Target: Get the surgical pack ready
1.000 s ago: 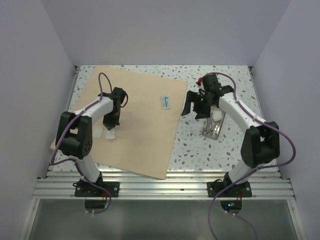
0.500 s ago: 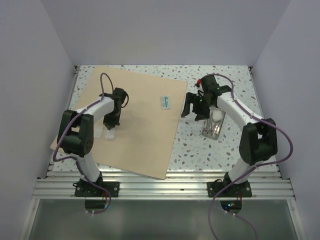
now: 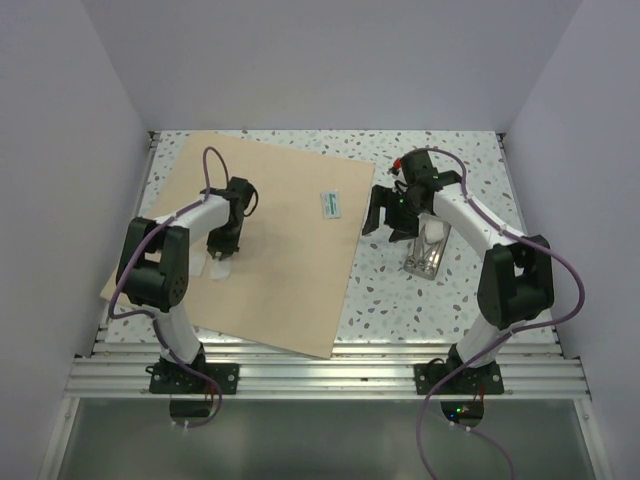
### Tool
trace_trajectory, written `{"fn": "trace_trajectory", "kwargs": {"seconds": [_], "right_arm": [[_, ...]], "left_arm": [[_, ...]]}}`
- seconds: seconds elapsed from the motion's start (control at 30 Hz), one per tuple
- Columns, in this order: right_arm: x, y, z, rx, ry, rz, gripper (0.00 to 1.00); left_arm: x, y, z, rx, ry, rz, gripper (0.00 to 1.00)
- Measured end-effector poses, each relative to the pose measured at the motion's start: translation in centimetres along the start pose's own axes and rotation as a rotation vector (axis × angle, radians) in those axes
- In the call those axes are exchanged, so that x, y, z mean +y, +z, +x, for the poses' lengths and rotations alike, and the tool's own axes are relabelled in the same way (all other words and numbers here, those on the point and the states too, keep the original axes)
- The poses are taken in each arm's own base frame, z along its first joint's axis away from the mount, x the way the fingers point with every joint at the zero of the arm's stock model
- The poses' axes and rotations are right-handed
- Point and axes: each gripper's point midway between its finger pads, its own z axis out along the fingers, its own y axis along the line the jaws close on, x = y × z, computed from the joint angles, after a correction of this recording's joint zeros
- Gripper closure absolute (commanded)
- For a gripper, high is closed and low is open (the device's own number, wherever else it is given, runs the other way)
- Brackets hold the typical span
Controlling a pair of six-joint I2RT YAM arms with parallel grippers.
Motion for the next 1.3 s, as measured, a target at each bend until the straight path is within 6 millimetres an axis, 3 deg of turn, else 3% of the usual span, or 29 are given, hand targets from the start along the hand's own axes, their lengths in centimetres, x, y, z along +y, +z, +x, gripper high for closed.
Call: {"fn": "trace_trajectory", "kwargs": {"seconds": [0.47,0.8,0.9,1.07,1.17,1.3], "right_arm": [[0.2,0.3,0.1,0.018,-0.001,-0.015,0.19],[0.3,0.3,0.2,0.020,-0.004,-0.020,0.19],[0.3,0.3,0.2,0.021,-0.004,-0.023,0.19],[0.5,0.3,0.2,0.024,-0.005,-0.033,0.18],[0.6,0.3,0.2,0.025,-0.005,-0.037,0.18],[0.7,0.3,0.2,0.023,-0.006,-0.040,0.18]], "left_arm": [[1.0,-0.1,0.2,0.007,-0.014,-0.058,0.41],[1.2,-2.1,-0.9,-0.021,-0.107,-0.047,0.32],[1.8,-2.7,-1.0,-0.033,-0.144,-0.075,0.33],[2.0,-3.0,-0.5,-0.014,-0.176,-0.086,0.49],[1.2,-3.5,-0.1,-0.008,-0.197,-0.069,0.62],[-1.6,-4.4,0.8,-0.015,-0.164,-0.043,0.62]]}}
